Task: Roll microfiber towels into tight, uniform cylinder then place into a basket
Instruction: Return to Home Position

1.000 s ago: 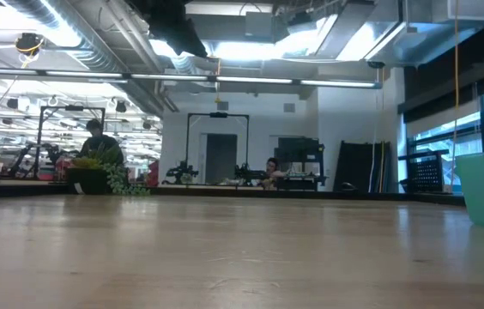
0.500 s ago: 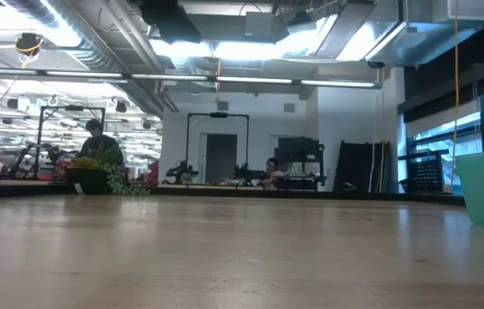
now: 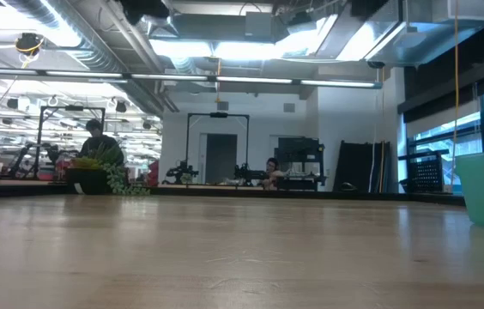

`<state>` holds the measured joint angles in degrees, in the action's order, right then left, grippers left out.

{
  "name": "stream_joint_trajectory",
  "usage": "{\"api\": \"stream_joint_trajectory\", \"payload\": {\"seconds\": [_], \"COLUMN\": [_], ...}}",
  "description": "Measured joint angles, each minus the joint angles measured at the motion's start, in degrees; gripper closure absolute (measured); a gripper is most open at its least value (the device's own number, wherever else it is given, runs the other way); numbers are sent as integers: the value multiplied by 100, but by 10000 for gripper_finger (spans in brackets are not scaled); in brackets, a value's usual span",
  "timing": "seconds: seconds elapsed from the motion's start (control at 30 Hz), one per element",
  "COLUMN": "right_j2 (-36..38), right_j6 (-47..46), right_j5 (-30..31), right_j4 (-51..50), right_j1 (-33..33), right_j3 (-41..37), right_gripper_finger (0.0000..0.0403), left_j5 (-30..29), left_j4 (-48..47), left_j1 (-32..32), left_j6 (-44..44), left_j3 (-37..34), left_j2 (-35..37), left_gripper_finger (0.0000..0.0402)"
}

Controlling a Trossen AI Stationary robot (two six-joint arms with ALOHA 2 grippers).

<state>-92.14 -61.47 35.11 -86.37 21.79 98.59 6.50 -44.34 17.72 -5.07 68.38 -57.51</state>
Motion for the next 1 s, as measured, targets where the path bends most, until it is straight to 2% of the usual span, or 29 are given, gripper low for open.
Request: {"api": "stream_joint_trajectory", "payload": {"seconds": [0.13,0.27,0.4,0.57,0.77,0.9,1.0], "right_j2": [259,558,901,1321,2240,3028,3579], "right_j6": [1641,3536,5053,6308,6500,6436,6298], "right_j5": [148,-122,-1155,-2502,-2960,-3609,-4020], "right_j4": [361,1301,2338,3187,3811,5006,5888], "right_j1": [-706,-1239,-1682,-2152,-2868,-3247,-3440], "right_j3": [-2,-2,-9,-408,-1585,-2913,-3855], "right_gripper_finger": [386,391,397,399,400,400,401], "left_j5": [-245,-302,-312,-486,-999,-1025,-1029], "left_j4": [-34,-180,-413,-681,-1173,-1106,-854], "left_j1": [90,305,554,799,901,900,900], "left_j6": [152,67,48,150,355,560,844], "left_j3": [0,0,0,0,-4,-110,-497], "left_j2": [372,756,1122,1565,2229,2780,3270], "left_gripper_finger": [397,399,399,400,401,400,401]}}
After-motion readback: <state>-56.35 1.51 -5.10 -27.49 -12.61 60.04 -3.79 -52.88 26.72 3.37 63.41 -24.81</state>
